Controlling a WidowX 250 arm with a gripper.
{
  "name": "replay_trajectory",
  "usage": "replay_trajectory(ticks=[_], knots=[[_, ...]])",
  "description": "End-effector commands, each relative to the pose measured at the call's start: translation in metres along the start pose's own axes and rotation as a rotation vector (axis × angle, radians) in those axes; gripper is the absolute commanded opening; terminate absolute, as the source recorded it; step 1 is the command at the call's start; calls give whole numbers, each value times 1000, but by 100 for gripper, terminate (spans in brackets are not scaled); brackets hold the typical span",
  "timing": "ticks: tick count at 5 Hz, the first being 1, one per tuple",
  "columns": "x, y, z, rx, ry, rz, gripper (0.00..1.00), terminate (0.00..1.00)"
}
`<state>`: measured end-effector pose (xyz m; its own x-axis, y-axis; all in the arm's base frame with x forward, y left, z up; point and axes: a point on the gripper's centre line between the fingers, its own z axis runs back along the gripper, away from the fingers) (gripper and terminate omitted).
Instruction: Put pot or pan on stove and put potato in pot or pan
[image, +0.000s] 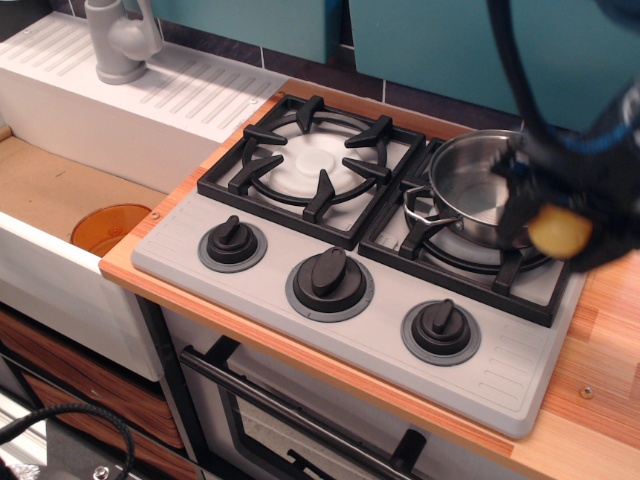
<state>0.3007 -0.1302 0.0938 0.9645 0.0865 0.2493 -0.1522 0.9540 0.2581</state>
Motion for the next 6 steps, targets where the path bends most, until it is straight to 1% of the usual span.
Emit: replay_trajectory(ticks=[1, 2, 3, 4, 5, 6], knots=[[56, 19, -7, -41, -70, 26, 0, 0], [71, 25, -23, -59, -90, 23, 0, 0], [77, 26, -36, -83, -107, 8, 100, 0], [75, 26, -38, -99, -105, 0, 100, 0], [70, 23, -33, -103, -98, 6, 100, 0], [68, 26, -22, -105, -81, 3, 100, 0]])
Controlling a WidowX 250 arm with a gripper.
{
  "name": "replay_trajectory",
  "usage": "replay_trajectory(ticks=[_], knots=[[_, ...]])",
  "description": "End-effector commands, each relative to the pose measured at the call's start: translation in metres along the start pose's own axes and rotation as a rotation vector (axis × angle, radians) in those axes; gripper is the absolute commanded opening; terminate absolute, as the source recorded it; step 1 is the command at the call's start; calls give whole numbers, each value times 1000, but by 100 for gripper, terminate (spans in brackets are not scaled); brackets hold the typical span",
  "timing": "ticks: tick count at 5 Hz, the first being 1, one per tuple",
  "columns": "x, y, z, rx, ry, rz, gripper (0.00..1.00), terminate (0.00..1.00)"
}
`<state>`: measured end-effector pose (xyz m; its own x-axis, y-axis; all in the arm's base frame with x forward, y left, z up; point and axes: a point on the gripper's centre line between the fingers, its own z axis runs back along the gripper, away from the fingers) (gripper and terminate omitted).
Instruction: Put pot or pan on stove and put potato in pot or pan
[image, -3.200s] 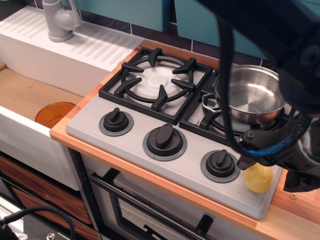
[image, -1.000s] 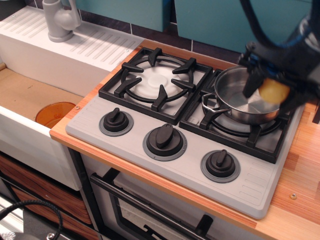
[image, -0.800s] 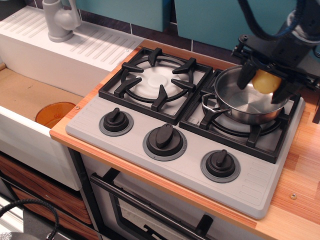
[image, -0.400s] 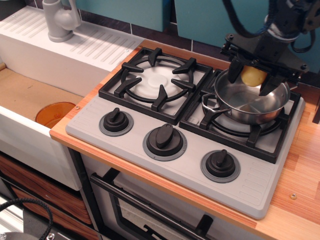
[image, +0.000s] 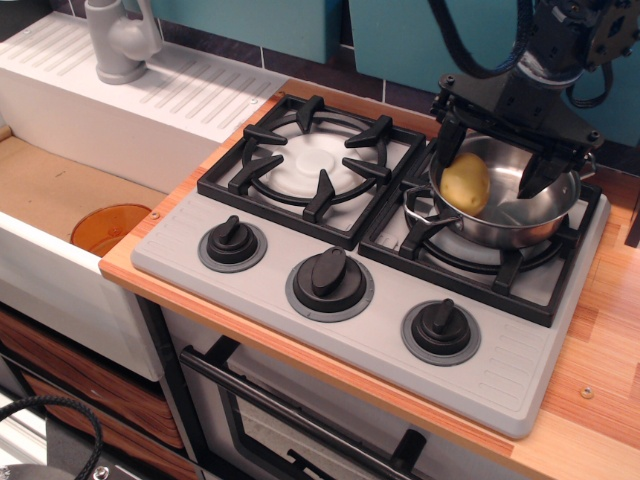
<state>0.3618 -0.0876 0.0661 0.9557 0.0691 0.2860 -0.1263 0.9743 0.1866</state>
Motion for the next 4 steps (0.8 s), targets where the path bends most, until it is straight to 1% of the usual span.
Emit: replay_trajectory(ticks=[1, 2, 3, 4], knots=[[18, 19, 38, -44, -27, -27, 100, 0], [31, 48, 39, -63, -27, -79, 100, 0], [47, 74, 31, -84, -29, -130, 100, 0], [58, 92, 17, -131, -31, -169, 100, 0]])
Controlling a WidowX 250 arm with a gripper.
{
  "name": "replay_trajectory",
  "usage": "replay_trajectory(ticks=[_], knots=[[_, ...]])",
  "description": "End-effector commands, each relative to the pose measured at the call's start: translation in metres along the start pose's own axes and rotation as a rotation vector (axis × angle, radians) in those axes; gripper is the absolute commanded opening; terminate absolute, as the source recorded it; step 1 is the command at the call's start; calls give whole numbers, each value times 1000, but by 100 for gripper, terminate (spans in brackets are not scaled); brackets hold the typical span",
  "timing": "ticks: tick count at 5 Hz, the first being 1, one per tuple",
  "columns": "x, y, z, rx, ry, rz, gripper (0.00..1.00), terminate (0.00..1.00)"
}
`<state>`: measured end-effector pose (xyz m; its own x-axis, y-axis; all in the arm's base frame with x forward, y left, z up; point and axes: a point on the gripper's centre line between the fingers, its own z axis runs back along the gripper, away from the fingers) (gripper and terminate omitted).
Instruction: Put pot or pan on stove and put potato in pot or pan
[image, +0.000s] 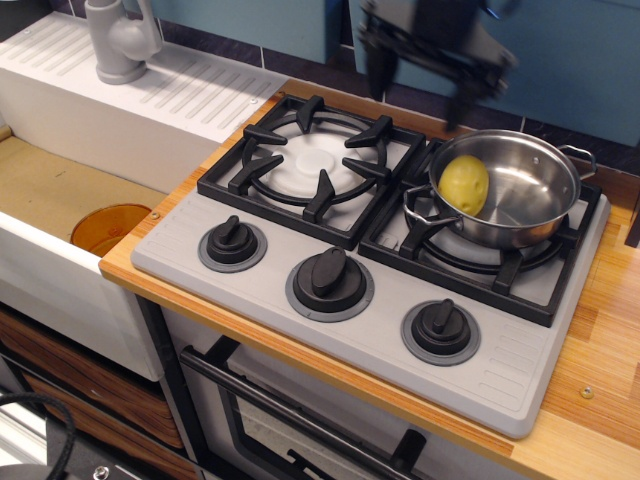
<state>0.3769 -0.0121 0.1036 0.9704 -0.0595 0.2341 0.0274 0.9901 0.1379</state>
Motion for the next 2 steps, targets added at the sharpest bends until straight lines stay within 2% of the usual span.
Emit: replay_trajectory(ticks=[1, 2], knots=[[30, 27, 10, -69, -20, -47, 100, 0], [40, 29, 26, -93, 59, 1, 100, 100]])
